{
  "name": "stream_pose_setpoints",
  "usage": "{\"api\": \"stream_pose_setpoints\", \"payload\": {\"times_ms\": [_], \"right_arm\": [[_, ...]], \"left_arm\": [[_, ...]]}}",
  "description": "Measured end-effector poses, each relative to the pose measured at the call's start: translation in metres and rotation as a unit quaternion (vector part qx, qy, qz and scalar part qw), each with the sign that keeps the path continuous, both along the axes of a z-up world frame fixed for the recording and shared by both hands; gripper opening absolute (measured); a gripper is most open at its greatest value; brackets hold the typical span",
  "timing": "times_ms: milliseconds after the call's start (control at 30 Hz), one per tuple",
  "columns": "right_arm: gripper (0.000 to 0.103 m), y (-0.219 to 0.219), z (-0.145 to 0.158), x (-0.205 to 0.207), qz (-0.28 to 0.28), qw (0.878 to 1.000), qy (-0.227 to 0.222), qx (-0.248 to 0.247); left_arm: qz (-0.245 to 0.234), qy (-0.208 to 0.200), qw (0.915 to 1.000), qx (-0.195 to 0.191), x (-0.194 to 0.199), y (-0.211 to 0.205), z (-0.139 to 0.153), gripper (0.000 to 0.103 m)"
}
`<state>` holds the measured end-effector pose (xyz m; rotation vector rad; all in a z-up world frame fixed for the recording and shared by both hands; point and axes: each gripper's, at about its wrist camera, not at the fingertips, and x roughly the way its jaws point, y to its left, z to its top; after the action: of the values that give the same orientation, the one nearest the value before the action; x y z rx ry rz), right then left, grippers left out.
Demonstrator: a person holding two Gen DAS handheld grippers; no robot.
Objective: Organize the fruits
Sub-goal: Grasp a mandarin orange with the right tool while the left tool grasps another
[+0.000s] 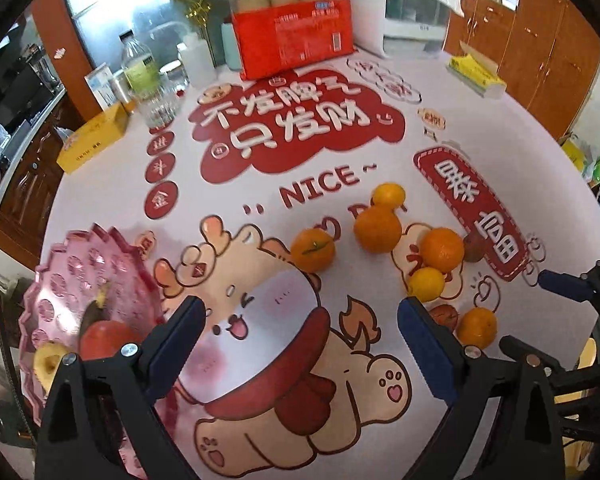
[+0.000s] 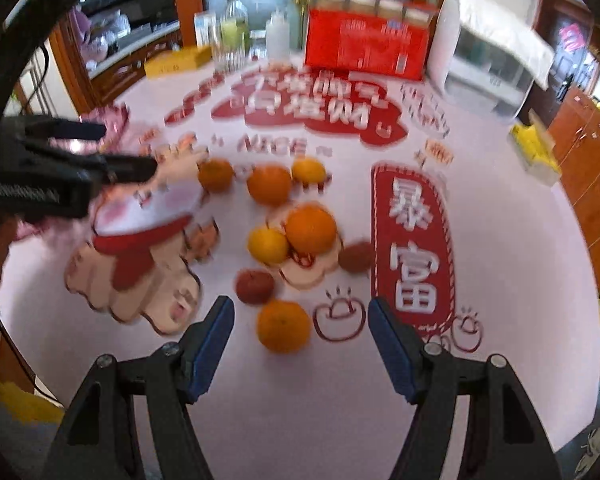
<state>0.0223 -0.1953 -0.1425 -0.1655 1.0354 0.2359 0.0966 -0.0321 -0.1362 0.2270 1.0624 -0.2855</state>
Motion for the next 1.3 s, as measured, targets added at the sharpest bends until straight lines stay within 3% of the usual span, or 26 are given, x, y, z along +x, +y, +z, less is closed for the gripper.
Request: {"api": "stream_pose_setpoints", "payload": {"times_ms": [233,500,800,967,1033,1233,1300], "right_arm": [[0.068,0.003,-0.044,0.01,0.033,0.999,0.038,0.007],[0.04,0.009,-0.058,0.022,0.074,0.996,0.057,0.016],[0.04,-0.018,-0.055,0.041,0.045,0.997,0.053,0.025],[0.04,-0.034,-0.054,0.051,0.028,0.998,0.05,0.036],[0.04,-0.038,-0.054,0.054,0.025,0.998,0.05,0.038],[0.039,-0.043,-0.057,0.057,0.027,0.997,0.052,0.041],[0.039,-0.044,-0.057,0.057,0.029,0.997,0.052,0.044]], "left_arm": [[0.025,0.026,0.9992,0.018,0.007,-0.001,-0.031,0.096],[0.054,0.026,0.998,0.023,0.024,-0.003,-0.047,0.096],[0.097,0.034,0.9947,-0.002,0.058,-0.013,-0.071,0.095],[0.11,0.05,0.9926,-0.015,0.071,-0.019,-0.086,0.078],[0.113,0.059,0.9916,-0.021,0.073,-0.02,-0.089,0.063],[0.111,0.046,0.9923,-0.031,0.075,-0.026,-0.088,0.038],[0.111,0.044,0.9925,-0.026,0.074,-0.028,-0.088,0.038]]}}
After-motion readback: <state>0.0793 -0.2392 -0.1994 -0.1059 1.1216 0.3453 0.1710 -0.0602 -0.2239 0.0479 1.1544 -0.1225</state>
